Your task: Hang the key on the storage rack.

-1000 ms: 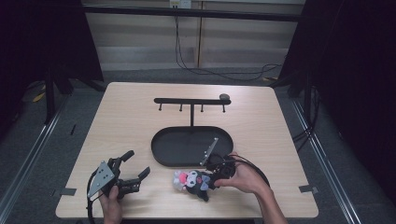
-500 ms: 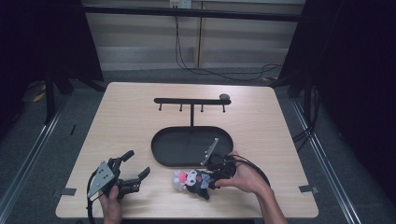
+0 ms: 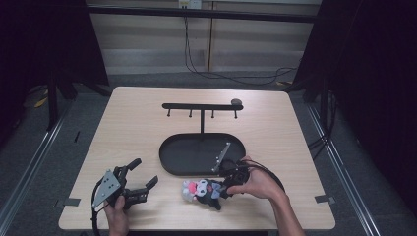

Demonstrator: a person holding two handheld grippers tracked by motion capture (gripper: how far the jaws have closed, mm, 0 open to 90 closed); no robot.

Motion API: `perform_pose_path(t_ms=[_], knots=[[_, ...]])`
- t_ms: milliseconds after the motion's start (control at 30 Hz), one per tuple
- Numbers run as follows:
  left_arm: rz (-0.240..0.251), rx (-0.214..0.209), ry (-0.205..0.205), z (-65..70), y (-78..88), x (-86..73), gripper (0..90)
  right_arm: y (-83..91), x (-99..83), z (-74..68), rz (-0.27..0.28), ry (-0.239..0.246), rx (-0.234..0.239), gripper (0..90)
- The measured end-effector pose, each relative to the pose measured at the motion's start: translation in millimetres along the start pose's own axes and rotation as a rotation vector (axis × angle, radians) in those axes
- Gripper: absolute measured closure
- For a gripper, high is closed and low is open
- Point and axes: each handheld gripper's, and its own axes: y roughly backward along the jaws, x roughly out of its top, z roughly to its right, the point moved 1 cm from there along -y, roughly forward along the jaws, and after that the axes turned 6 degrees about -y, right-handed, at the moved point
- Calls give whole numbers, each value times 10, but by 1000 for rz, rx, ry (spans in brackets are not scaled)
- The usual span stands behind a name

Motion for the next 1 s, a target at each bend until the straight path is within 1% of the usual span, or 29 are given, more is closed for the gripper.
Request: perform_pose_path(t_ms=[100, 133, 167, 200, 233, 300, 333, 367, 400, 433, 467, 500, 567, 600, 667, 700, 767, 800, 900, 933, 1000], knots=[[0, 0, 0, 0, 0, 0, 154, -50, 14, -17, -26, 9, 3, 555], [0, 0, 0, 0, 0, 0, 154, -58, 19, -25, -33, 2, 3, 563], [0, 0, 0, 0, 0, 0, 154, -62, 27, -32, -32, 5, 11, 579], [1, 0, 0, 1, 0, 0, 154, -68, 36, -35, -36, 18, 31, 594], [1, 0, 0, 1, 0, 0, 154, -71, 45, -52, -44, 12, 45, 620], [0, 0, 0, 0, 0, 0, 154, -77, 58, -50, -46, 16, 65, 606], [0, 0, 0, 0, 0, 0, 153, -78, 63, -49, -46, 10, 72, 596], [0, 0, 0, 0, 0, 0, 154, -81, 69, -39, -42, 14, 77, 574], [1, 0, 1, 1, 0, 0, 154, -79, 77, -43, -46, -4, 81, 570], [0, 0, 0, 1, 0, 0, 154, -84, 85, -35, -39, 6, 86, 604], [0, 0, 0, 1, 0, 0, 153, -90, 89, -32, -42, 14, 97, 654], [0, 0, 0, 1, 0, 0, 154, -96, 97, -34, -48, 20, 104, 680], [0, 0, 0, 1, 0, 0, 154, -102, 105, -49, -56, 18, 110, 716], [1, 0, 0, 0, 0, 0, 154, -103, 107, -47, -56, 28, 107, 731], [1, 0, 0, 1, 0, 0, 154, -110, 110, -54, -64, 16, 104, 796], [1, 0, 0, 1, 0, 0, 154, -115, 111, -57, -64, 27, 103, 815], [1, 0, 0, 1, 0, 0, 153, -123, 120, -75, -77, 27, 109, 854], [1, 0, 1, 1, 0, 0, 153, -132, 126, -73, -75, 31, 106, 868], [0, 0, 0, 0, 0, 0, 154, -132, 148, -82, -87, 13, 108, 859], [0, 0, 0, 0, 0, 0, 153, -137, 152, -78, -82, 24, 109, 853], [0, 0, 0, 0, 0, 0, 154, -139, 157, -83, -83, 24, 108, 851]])
